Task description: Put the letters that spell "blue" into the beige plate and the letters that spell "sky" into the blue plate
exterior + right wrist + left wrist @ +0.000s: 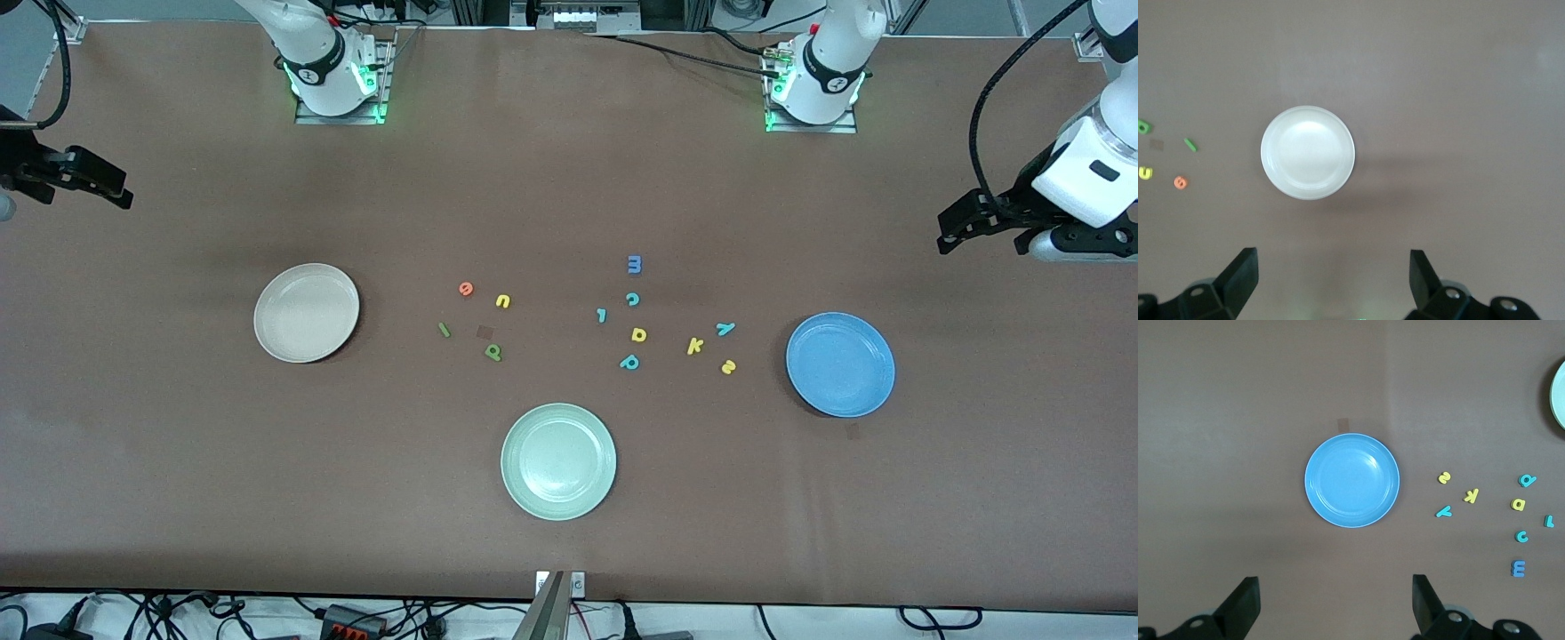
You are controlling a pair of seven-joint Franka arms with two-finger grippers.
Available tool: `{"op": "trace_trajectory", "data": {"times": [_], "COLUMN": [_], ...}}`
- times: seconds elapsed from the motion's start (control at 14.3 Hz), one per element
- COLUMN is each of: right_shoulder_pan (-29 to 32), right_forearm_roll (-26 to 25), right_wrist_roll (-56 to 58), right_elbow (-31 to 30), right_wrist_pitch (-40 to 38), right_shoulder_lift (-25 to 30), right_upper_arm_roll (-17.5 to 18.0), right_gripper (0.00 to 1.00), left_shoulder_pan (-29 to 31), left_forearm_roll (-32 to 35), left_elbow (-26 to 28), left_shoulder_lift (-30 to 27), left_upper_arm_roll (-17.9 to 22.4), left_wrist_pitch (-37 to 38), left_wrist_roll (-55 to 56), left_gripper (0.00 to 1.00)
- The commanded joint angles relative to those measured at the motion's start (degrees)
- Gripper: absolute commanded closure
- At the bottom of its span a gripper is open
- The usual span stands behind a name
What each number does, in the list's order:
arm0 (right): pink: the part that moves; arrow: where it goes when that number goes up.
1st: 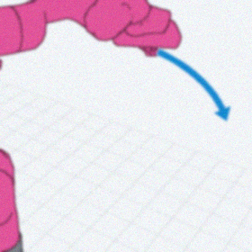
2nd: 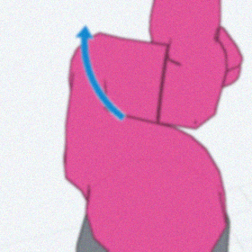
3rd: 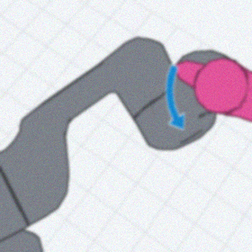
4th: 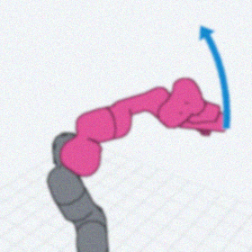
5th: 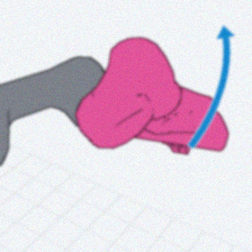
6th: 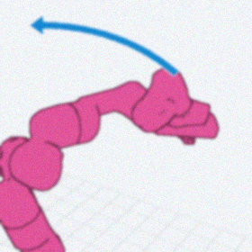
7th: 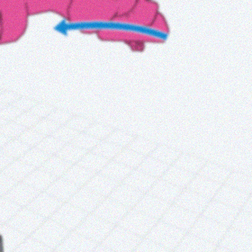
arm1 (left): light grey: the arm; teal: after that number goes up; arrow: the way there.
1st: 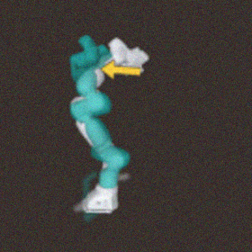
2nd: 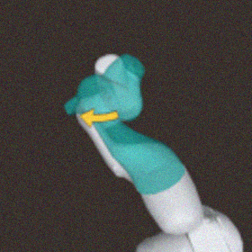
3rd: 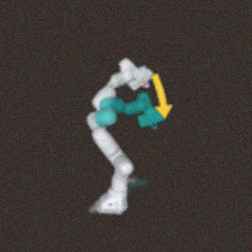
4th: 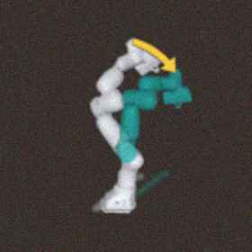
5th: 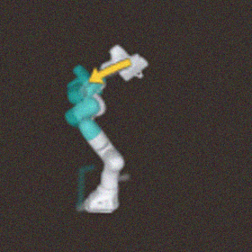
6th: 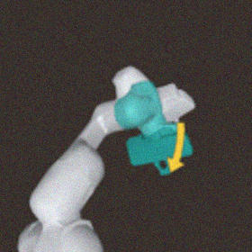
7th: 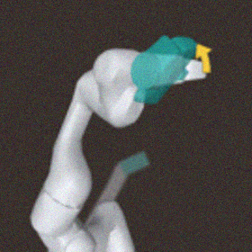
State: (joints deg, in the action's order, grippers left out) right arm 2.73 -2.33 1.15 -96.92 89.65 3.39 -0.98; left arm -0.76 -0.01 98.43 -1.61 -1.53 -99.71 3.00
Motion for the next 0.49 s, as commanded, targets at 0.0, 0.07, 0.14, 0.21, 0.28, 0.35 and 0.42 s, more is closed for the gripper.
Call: {"op": "trace_trajectory", "data": {"times": [0.0,0.07,0.14,0.21,0.28,0.35,0.42], "right_shoulder_pan": [0.61,0.61,0.44,0.44,0.44,0.52,0.44], "right_forearm_roll": [0.13,0.13,-0.05,0.13,0.21,0.3,0.3], "right_wrist_roll": [0.96,0.96,0.96,0.96,0.96,0.96,0.96], "right_elbow": [0.06,0.15,0.15,0.15,0.23,0.24,0.24], "right_wrist_pitch": [-0.71,0.17,0.7,1.23,1.75,1.76,1.76], "right_shoulder_lift": [0.39,0.3,0.21,0.12,-0.49,-0.84,-1.19], "right_upper_arm_roll": [0.1,0.19,0.19,0.19,0.19,0.19,0.19], "right_gripper": [0.0,0.0,0.0,0.0,0.0,0.0,0.0], "left_shoulder_pan": [0.15,0.15,0.15,0.06,0.06,0.06,0.06], "left_forearm_roll": [-0.78,-0.87,-0.78,-0.78,-0.78,-0.78,-0.78], "left_elbow": [-1.84,-1.84,-1.84,-1.93,-1.93,-1.93,-1.84], "left_shoulder_lift": [0.99,0.99,0.99,0.99,0.99,0.99,0.99], "left_upper_arm_roll": [0.21,0.21,0.21,0.21,0.21,0.21,0.21], "left_wrist_pitch": [0.49,0.49,0.49,0.57,0.49,0.57,0.57], "left_wrist_roll": [-1.06,-1.06,-1.06,-1.06,-1.06,-1.06,-1.06], "left_gripper": [0.0,0.0,0.0,0.0,0.0,0.0,0.0]}}
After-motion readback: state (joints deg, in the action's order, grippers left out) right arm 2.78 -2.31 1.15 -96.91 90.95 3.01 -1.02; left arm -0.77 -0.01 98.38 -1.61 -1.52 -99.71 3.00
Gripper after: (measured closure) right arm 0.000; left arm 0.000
